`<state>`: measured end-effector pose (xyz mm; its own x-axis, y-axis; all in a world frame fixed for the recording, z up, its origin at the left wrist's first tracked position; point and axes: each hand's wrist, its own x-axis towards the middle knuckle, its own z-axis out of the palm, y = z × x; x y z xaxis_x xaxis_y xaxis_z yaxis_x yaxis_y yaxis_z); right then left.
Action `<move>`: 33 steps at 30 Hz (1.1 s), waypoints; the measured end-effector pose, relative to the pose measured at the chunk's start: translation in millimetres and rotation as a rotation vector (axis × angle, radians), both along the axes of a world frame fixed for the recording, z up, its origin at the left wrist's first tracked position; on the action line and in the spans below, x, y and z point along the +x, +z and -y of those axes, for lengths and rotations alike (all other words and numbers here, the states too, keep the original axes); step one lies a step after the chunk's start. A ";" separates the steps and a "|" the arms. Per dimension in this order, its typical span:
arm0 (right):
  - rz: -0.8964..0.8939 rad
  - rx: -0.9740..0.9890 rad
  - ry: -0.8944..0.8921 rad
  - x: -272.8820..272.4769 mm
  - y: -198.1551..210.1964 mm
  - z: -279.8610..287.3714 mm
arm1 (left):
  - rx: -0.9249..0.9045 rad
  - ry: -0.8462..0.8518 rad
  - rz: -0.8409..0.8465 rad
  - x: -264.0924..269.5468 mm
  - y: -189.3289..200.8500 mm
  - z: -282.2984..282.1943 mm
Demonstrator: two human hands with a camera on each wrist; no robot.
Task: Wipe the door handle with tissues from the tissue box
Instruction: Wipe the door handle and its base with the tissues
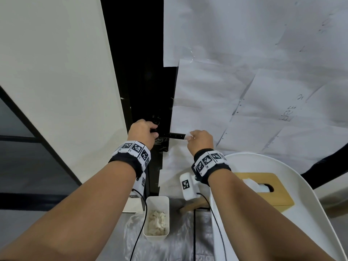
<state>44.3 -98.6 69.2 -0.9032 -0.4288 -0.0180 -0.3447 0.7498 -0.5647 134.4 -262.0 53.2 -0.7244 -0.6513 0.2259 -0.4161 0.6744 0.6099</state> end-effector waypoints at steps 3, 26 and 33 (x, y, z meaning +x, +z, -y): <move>0.096 -0.029 -0.092 2.8 1.3 -0.5 | 0.000 -0.005 0.004 0.3 0.3 0.0; -0.477 0.284 0.303 12.1 2.4 -1.4 | 0.007 -0.005 -0.020 0.8 -2.0 1.3; -0.488 0.240 0.427 38.7 4.6 44.2 | -0.037 -0.002 -0.031 0.4 -1.6 0.3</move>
